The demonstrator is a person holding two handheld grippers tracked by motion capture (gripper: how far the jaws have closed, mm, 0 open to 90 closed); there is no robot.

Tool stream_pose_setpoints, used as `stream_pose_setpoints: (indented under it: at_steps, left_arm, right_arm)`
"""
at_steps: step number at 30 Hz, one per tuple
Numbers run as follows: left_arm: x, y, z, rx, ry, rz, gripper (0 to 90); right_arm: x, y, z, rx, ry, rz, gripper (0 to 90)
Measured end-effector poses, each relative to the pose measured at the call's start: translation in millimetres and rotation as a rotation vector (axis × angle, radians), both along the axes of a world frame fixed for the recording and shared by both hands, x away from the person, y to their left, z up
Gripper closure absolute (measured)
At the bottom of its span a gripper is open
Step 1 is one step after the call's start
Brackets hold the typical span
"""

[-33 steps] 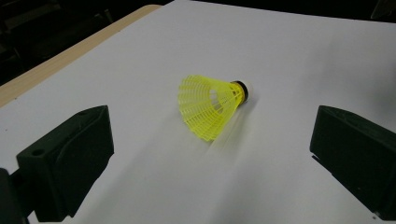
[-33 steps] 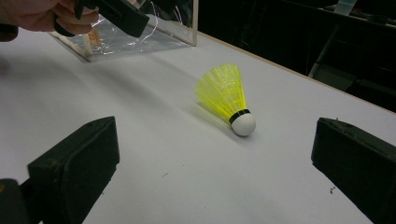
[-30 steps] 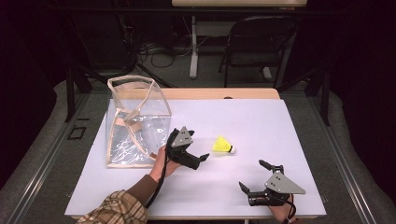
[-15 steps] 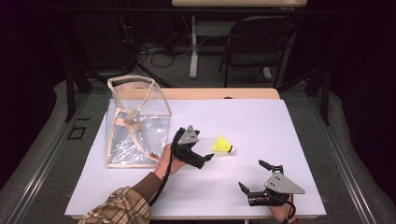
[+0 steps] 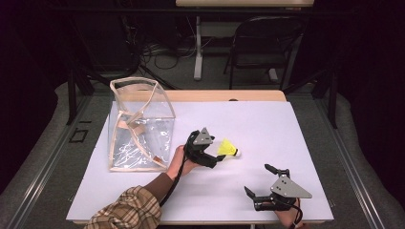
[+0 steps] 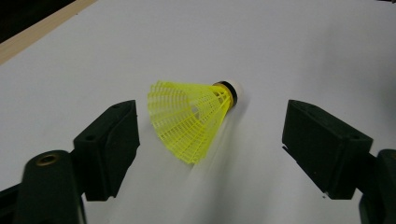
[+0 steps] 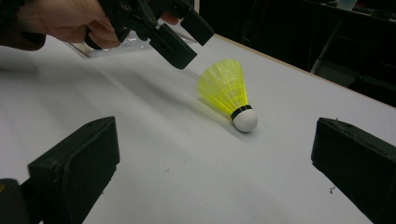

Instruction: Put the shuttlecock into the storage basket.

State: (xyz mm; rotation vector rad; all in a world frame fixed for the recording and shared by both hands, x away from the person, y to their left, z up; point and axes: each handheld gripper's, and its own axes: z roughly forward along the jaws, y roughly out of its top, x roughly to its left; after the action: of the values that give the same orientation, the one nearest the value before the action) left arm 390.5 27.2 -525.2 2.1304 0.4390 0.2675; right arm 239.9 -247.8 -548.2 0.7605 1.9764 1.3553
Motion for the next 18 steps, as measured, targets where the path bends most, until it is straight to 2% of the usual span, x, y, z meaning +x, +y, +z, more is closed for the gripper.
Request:
stream_pose_setpoints:
  at_steps: [6,9,11,18]
  left_arm:
    - [2.8,-6.4,-3.7,0.028,0.002,-0.012,27.4]
    - [6.1,-9.0,-6.7,0.041,0.018,-0.021,32.8]
    - [7.1,-9.6,-6.8,0.047,0.016,-0.013,36.0]
    - [12.2,-9.8,-12.7,0.041,0.035,-0.021,48.2]
  right_arm:
    - [0.3,-0.2,-0.2,-0.001,0.001,0.0,0.8]
    - [-0.3,0.1,0.3,0.0,-0.005,0.001,0.9]
    - [-0.1,0.2,0.2,-0.002,-0.003,0.001,0.9]
    - [0.5,-0.4,-0.3,-0.002,0.001,0.0,0.9]
